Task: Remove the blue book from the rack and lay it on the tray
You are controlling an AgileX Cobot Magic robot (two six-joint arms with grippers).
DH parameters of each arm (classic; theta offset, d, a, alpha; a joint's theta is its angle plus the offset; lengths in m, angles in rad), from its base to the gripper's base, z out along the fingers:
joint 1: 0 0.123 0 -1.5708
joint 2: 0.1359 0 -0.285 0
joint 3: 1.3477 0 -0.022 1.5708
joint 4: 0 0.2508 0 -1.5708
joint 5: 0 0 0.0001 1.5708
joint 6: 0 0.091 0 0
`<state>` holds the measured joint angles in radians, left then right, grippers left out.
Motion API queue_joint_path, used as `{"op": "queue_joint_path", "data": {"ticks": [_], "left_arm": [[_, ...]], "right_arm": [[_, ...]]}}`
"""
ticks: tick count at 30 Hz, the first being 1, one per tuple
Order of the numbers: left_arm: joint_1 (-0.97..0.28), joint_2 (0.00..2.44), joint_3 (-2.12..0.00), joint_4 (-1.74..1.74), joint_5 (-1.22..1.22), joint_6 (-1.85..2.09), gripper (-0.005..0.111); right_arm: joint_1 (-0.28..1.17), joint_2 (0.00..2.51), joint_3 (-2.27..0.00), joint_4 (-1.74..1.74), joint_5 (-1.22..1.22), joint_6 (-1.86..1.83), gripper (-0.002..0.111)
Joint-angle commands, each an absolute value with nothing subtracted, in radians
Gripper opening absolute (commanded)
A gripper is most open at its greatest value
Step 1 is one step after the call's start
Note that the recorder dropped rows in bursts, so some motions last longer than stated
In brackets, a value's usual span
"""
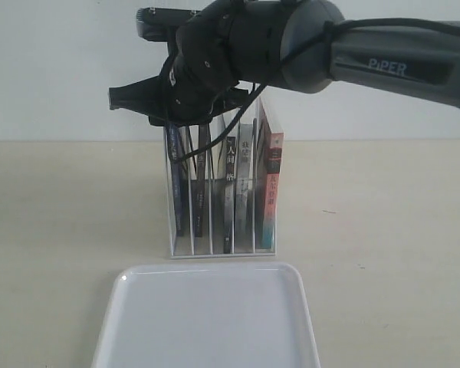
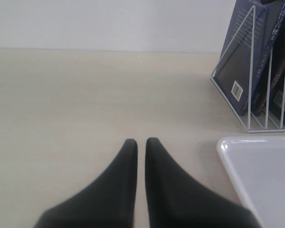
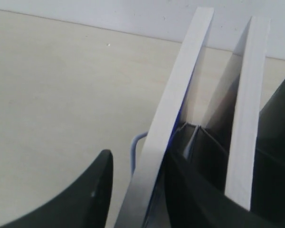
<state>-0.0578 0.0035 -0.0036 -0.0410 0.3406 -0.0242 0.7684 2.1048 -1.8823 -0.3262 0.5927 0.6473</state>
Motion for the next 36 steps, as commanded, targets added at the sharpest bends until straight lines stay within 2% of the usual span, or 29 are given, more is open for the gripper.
{"op": "queue_joint_path", "data": {"ticks": [1,12,13,17,23,36], "left_arm": [[-0.054,0.000,0.000,-0.040,0.336,-0.033,0.006],[-0.054,0.000,0.000,-0.040,0.336,-0.033,0.006],[-0.054,0.000,0.000,-0.040,0.336,-0.033,0.006],[-0.054,0.000,0.000,-0.040,0.336,-0.033,0.006],[-0.054,0.000,0.000,-0.040,0.336,-0.033,0.006],[-0.054,0.000,0.000,-0.040,0.336,-0.033,0.006]], "right_arm": [[0.766,2.105,-1.886,-0.332,0.625,0.652,0.036],[0.766,2.105,-1.886,-0.331,0.633,0.664,0.036],[0.766,2.105,-1.886,-0.331,0.633,0.667,0.034],[0.766,2.105,-1.886,-0.331,0.631,0.660,0.014],[0.767,2.105,-1.886,-0.331,0.620,0.652,-0.001],[0.767,2.094,-1.886,-0.342,0.584,0.652,0.000]]}}
